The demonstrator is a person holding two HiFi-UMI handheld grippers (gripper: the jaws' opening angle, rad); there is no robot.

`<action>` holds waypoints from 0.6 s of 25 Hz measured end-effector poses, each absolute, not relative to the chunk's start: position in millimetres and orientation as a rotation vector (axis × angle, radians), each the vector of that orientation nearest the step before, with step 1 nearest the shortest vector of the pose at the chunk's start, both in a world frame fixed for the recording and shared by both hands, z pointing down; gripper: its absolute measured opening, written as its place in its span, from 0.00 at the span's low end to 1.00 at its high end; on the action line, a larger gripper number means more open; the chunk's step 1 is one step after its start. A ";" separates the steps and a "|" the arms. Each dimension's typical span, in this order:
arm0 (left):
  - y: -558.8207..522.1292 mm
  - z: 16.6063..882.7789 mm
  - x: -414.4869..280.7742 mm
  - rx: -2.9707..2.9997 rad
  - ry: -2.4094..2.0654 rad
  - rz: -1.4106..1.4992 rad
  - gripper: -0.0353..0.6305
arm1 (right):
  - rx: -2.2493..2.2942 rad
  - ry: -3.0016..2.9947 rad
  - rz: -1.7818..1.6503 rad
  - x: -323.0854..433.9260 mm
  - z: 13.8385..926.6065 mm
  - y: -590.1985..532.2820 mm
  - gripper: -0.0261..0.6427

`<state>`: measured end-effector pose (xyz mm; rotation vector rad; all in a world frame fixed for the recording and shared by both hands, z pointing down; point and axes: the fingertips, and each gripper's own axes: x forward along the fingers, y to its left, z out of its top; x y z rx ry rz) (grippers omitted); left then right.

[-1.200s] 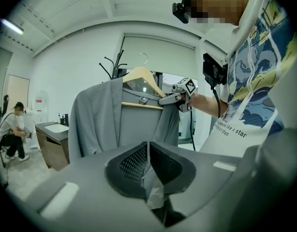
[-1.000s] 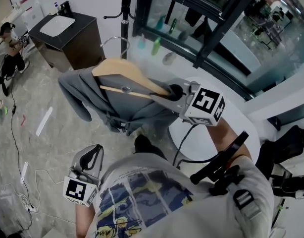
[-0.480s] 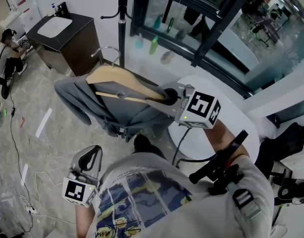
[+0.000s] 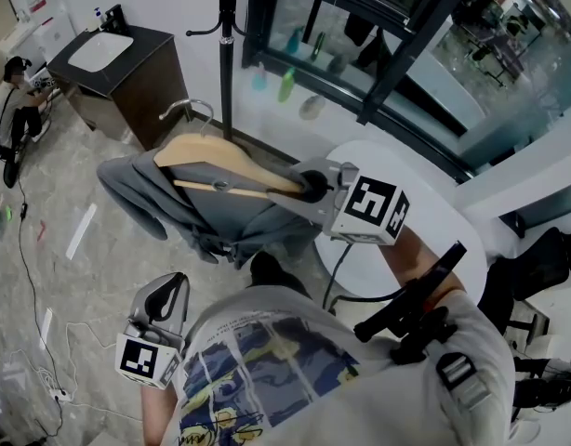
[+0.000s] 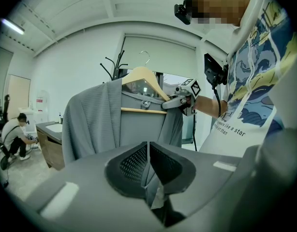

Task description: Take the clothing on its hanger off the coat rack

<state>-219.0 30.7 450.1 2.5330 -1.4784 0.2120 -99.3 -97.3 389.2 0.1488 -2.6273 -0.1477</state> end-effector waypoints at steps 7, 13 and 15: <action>27.2 449.6 -219.0 2.534 -1.475 0.218 0.09 | 0.135 -2.629 -0.149 -101.4 388.7 -95.8 0.06; 28.4 450.8 -218.4 2.532 -1.468 0.218 0.09 | 0.150 -2.615 -0.157 -99.4 394.3 -100.3 0.06; 29.3 451.9 -217.4 2.531 -1.465 0.220 0.09 | 0.154 -2.607 -0.155 -98.7 395.8 -101.6 0.06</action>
